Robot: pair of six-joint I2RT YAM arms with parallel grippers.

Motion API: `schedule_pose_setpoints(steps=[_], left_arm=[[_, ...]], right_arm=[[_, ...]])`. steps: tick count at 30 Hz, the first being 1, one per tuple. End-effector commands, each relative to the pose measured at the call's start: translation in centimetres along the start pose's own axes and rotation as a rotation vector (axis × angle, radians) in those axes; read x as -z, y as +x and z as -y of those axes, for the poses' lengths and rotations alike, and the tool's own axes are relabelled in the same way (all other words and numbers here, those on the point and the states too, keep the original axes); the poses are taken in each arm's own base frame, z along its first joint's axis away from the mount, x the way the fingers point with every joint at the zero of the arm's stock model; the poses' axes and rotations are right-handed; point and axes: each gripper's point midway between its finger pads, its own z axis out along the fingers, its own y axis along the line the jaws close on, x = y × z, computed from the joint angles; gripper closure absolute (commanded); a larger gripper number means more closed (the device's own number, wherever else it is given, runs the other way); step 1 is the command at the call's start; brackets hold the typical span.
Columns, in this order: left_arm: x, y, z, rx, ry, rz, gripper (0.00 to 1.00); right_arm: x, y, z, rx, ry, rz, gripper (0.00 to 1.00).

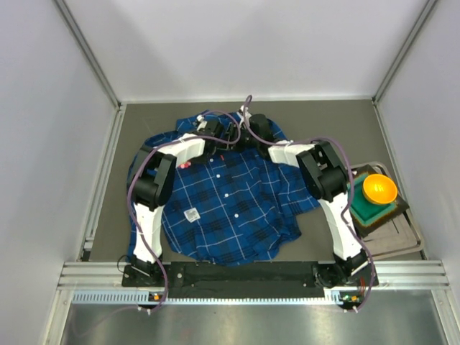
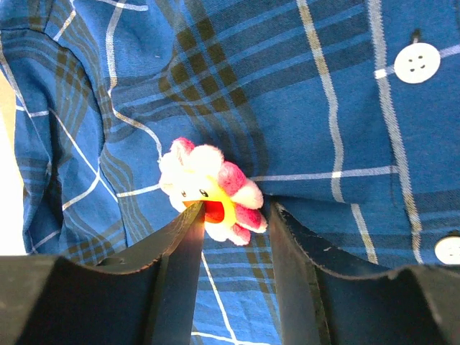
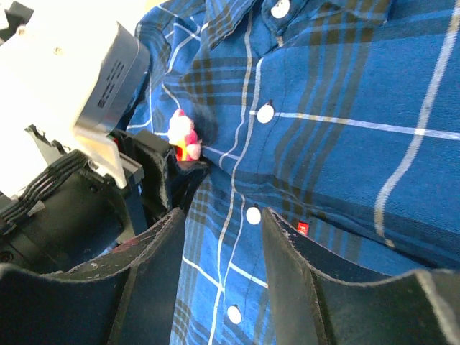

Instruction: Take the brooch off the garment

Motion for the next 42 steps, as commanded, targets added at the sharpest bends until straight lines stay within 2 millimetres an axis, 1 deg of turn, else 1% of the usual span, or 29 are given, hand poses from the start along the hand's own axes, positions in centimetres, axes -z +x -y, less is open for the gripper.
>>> schedule_pose_setpoints(steps=[1, 3, 6, 11, 13, 14, 15, 17, 18, 19, 20, 21, 22, 23, 24, 25, 26, 27, 29, 30, 33, 34, 35, 36, 37, 38, 39, 40, 42], left_arm=[[-0.9, 0.2, -0.9, -0.016, -0.015, -0.033, 0.54], [-0.8, -0.2, -1.1, -0.021, -0.020, -0.031, 0.58], [-1.0, 0.0, -1.6, -0.025, -0.035, -0.046, 0.62], [-0.8, 0.3, -1.5, -0.027, -0.023, -0.061, 0.82], [-0.6, 0.2, -1.5, -0.029, -0.014, -0.069, 0.86], [-0.4, 0.3, -1.6, -0.041, -0.006, -0.074, 0.95], [-0.3, 0.1, -1.7, -0.039, 0.000, -0.075, 0.97], [0.0, 0.1, -1.7, -0.033, 0.039, -0.091, 1.00], [0.3, 0.0, -2.1, -0.021, 0.062, -0.093, 1.00], [0.5, -0.1, -2.1, -0.013, 0.088, -0.095, 1.00], [0.8, 0.1, -1.4, -0.012, 0.159, -0.105, 1.00], [1.2, -0.2, -1.7, 0.008, 0.193, -0.101, 1.00], [1.4, -0.3, -1.8, 0.020, 0.219, -0.101, 1.00], [1.8, -0.3, -1.1, 0.035, 0.293, -0.106, 1.00], [1.9, -0.6, -1.7, 0.060, 0.322, -0.103, 1.00], [2.1, -0.8, -1.5, 0.076, 0.362, -0.100, 1.00], [2.4, -1.2, -1.7, 0.088, 0.394, -0.084, 1.00], [2.2, -1.0, -1.8, 0.105, 0.432, -0.092, 1.00], [2.3, -0.9, -2.3, 0.127, 0.455, -0.096, 1.00], [2.0, -0.6, -2.6, 0.150, 0.471, -0.111, 1.00], [1.9, 0.0, -2.7, 0.189, 0.517, -0.131, 1.00], [2.1, 0.1, -2.5, 0.196, 0.543, -0.132, 1.00], [2.4, -0.4, -2.6, 0.206, 0.552, -0.108, 1.00], [2.2, 0.0, -2.6, 0.208, 0.550, -0.112, 1.00], [2.6, -0.1, -2.1, 0.209, 0.585, -0.108, 1.00], [2.7, -0.2, -2.2, 0.211, 0.588, -0.100, 1.00], [2.5, 0.0, -2.3, 0.213, 0.585, -0.104, 1.00], [2.5, 0.0, -2.4, 0.215, 0.582, -0.104, 1.00], [2.5, -0.2, -2.4, 0.231, 0.605, -0.090, 1.00]], right_arm=[[-0.1, -1.9, -4.6, 0.087, -0.092, 0.043, 0.53], [-0.2, -1.8, -4.6, 0.087, -0.090, 0.038, 0.53], [-0.2, -1.7, -4.3, 0.084, -0.079, 0.038, 0.53], [-0.2, -1.2, -3.1, 0.052, -0.029, 0.038, 0.55], [-0.3, -0.9, -3.4, 0.048, -0.036, 0.028, 0.55], [-0.4, -0.8, -3.6, 0.051, -0.041, 0.025, 0.55], [-0.7, -0.8, -4.1, 0.058, -0.052, 0.021, 0.55], [-1.3, 0.1, -4.7, 0.071, -0.061, 0.001, 0.55], [-1.5, 0.0, -5.5, 0.084, -0.083, 0.000, 0.55], [-2.2, 1.0, -5.5, 0.068, -0.095, -0.019, 0.55], [-2.5, 1.3, -5.9, 0.063, -0.114, -0.027, 0.55], [-2.8, 1.1, -6.9, 0.070, -0.150, -0.023, 0.55], [-3.1, 1.5, -7.2, 0.056, -0.163, -0.031, 0.55], [-3.6, 2.2, -7.4, 0.053, -0.171, -0.042, 0.56], [-4.0, 2.0, -7.9, 0.056, -0.182, -0.035, 0.56], [-4.2, 2.1, -8.0, 0.036, -0.187, -0.034, 0.56], [-4.6, 2.5, -7.7, 0.016, -0.185, -0.038, 0.57], [-4.9, 2.3, -7.8, -0.003, -0.185, -0.031, 0.59], [-5.4, 2.3, -7.4, -0.088, -0.169, -0.034, 0.59], [-5.8, 2.3, -6.9, -0.118, -0.154, -0.028, 0.59], [-6.9, 2.5, -6.3, -0.206, -0.147, -0.025, 0.56], [-7.1, 2.4, -6.2, -0.248, -0.147, -0.028, 0.55], [-7.3, 2.3, -6.2, -0.269, -0.149, -0.026, 0.55], [-7.7, 2.4, -6.2, -0.286, -0.148, -0.025, 0.54], [-8.0, 2.8, -5.7, -0.307, -0.137, -0.032, 0.54], [-8.3, 3.1, -5.4, -0.313, -0.123, -0.036, 0.54], [-8.6, 2.9, -5.5, -0.308, -0.122, -0.029, 0.54], [-8.9, 3.5, -5.2, -0.310, -0.115, -0.040, 0.54], [-9.2, 3.5, -5.4, -0.309, -0.115, -0.043, 0.54]])
